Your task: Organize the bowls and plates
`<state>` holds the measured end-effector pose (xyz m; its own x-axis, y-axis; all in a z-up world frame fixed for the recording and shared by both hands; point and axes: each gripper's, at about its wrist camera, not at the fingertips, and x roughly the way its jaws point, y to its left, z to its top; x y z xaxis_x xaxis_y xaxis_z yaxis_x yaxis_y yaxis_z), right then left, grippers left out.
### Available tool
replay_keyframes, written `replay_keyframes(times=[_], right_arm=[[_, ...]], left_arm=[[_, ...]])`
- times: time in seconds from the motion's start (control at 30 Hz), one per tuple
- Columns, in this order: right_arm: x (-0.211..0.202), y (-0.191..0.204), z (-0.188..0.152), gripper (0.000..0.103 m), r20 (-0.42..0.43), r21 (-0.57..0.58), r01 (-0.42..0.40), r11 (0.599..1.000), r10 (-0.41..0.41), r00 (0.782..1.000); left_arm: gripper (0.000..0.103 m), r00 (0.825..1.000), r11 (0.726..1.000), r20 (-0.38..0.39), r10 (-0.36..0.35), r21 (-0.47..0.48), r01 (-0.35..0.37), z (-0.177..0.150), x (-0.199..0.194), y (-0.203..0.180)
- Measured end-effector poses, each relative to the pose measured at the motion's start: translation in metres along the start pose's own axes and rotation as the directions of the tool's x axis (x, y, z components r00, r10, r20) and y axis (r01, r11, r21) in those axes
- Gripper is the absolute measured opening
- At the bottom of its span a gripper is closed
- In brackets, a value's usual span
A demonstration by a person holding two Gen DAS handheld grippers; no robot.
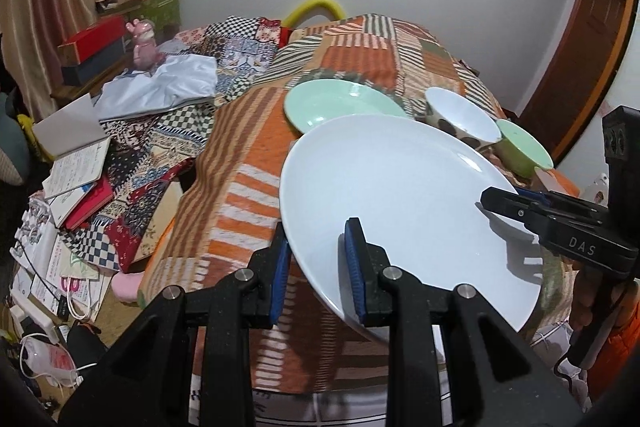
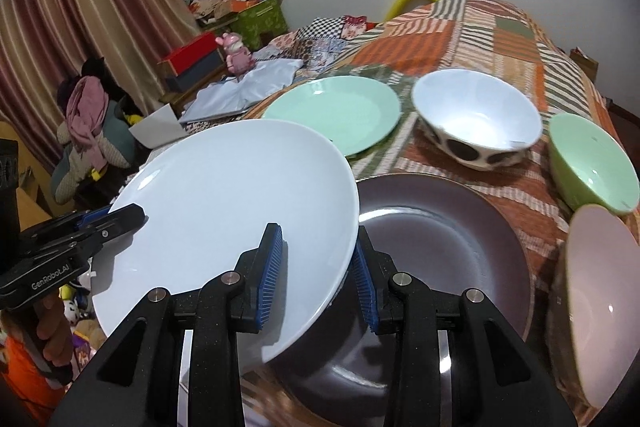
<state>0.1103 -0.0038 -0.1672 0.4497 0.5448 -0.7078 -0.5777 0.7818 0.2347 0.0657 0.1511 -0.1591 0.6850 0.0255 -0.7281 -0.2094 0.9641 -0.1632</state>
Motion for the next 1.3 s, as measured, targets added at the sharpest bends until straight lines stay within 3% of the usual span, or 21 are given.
replay_keyframes(times=[0.83,1.3], right_arm=[[-0.021,-0.044,-0.039,0.032,-0.015,0.123,0.107,0.987,-0.105,0.994],[-0.021,-0.059,-0.050,0.032,-0.031,0.194,0.122,0.973,-0.118,0.993]], left_arm=[[0.027,0.990,0.993,-0.109,-0.087,0.066,0.095,-0.004,0.049,-0.053],[0.027,0.986,0.991,-0.145,-0.088,0.089,0.101,-0.005,0.071,-0.067]])
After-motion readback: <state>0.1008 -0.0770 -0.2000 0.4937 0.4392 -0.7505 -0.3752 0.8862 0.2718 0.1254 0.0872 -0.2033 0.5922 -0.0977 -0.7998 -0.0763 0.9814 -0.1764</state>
